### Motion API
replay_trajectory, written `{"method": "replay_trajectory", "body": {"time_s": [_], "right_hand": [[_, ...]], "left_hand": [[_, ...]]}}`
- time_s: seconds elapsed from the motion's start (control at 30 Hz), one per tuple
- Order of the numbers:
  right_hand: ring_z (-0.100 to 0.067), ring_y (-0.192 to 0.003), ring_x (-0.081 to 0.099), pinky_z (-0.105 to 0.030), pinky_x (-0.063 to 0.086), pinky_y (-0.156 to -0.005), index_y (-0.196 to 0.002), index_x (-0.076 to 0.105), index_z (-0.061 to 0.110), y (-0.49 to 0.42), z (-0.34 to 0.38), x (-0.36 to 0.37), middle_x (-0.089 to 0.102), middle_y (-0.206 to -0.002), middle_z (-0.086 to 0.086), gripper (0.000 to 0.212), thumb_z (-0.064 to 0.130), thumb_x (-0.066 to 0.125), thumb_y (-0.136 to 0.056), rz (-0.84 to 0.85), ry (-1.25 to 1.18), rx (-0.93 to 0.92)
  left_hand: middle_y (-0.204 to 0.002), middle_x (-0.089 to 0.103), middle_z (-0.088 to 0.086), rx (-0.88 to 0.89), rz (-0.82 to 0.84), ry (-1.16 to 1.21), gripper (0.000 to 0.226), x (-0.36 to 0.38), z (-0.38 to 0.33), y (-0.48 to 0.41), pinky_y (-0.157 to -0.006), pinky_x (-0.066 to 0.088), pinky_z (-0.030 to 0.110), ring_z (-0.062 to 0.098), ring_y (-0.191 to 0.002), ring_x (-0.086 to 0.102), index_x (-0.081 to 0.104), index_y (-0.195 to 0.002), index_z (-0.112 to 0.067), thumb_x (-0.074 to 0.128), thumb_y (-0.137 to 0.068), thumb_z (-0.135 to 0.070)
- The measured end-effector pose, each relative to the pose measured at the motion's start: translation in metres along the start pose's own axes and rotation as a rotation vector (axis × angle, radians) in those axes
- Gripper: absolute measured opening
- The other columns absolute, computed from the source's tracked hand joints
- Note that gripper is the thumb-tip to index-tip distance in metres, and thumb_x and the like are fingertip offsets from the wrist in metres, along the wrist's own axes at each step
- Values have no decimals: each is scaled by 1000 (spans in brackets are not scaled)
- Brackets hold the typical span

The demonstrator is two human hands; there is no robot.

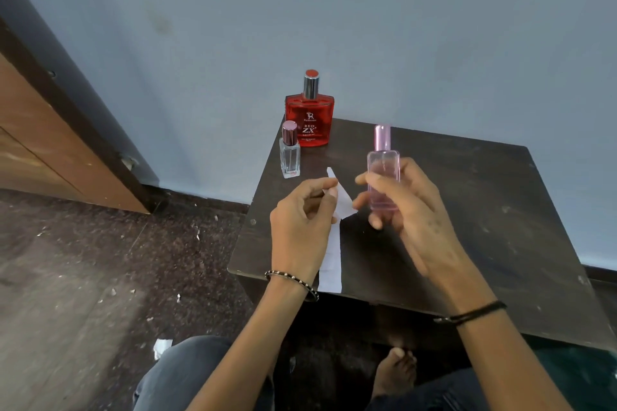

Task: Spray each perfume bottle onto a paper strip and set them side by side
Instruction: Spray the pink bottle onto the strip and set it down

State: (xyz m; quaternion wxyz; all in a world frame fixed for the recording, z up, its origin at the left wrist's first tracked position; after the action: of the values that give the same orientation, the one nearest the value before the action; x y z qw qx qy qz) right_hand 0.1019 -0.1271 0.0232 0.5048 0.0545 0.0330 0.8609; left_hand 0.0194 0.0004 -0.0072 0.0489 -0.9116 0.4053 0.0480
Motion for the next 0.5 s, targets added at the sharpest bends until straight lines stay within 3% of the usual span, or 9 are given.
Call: {"method": "replay_trajectory", "body": {"time_s": [0.07,0.17,0.27,0.37,0.5], "right_hand": [[-23,-71,62,-23,44,-46,-122,58,15,6,-1,-2,75,-104,-11,24,15,59,-98,53,-30,-25],[-20,-63,56,-23,37,-43,-117,60,18,8,-4,-3,74,-104,-12,19,16,58,-99,87,-3,-51],[-16,-56,53,-20,36,-41,-115,63,20,7,-2,-5,72,-90,-7,25,32,63,-93,92,8,-40],[-13,-53,53,-17,39,-42,-113,64,25,8,1,-5,72,-82,-1,34,43,65,-85,122,70,-18],[-15,-53,54,-21,46,-48,-109,64,30,9,1,-1,73,-79,1,27,44,64,-86,163,131,-37]], "left_hand": [[-97,76,-7,15,17,-18,18,5,0,-2,-76,61,25,11,-86,73,76,-109,-18,65,-96,-14],[-100,76,-7,63,48,-64,19,14,1,-10,-83,62,38,10,-93,71,75,-111,-19,65,-96,-15],[-100,75,-6,100,8,-56,20,18,-2,-14,-79,60,30,8,-88,69,75,-112,-17,60,-98,-15],[-92,75,0,49,-24,51,25,19,-8,-15,-64,52,16,9,-75,64,77,-107,-15,56,-101,-27],[-79,73,9,44,67,213,37,21,-19,-14,-63,56,33,27,-71,69,77,-96,-9,57,-98,-40]]}}
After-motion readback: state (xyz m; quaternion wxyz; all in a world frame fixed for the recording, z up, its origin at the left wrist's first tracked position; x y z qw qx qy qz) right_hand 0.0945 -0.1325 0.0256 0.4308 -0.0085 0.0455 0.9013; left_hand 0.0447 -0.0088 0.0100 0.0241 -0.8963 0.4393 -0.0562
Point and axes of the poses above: each hand's wrist, its own y-axis away from the middle knuckle, its own x-axis out of the palm, z = x × y, the point moved 1 cm from there along -y, towards the middle knuckle
